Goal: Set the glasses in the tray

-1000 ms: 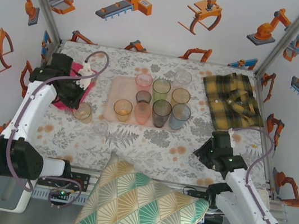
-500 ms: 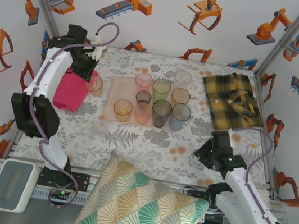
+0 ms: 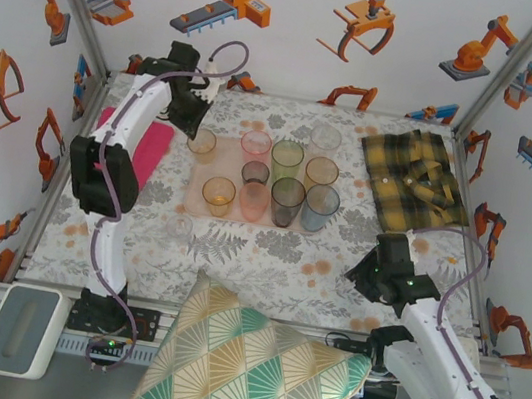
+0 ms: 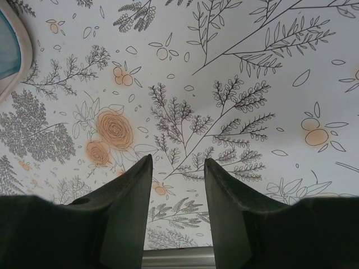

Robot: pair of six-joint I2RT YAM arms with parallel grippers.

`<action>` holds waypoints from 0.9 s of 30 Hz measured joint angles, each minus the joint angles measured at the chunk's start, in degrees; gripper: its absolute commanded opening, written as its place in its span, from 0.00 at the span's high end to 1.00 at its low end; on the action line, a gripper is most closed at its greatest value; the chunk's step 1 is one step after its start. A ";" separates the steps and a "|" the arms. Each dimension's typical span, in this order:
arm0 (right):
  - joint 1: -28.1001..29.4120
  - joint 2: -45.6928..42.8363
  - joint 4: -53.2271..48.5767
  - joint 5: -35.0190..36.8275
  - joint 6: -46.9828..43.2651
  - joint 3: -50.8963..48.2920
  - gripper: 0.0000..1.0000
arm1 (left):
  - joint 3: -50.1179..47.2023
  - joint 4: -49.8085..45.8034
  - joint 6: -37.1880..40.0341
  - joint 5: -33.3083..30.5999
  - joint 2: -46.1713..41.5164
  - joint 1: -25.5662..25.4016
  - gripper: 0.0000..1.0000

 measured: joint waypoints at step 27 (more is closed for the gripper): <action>0.00 -1.22 -1.46 0.04 0.02 0.02 0.58 | -3.32 6.32 -1.42 0.31 4.79 -5.49 0.97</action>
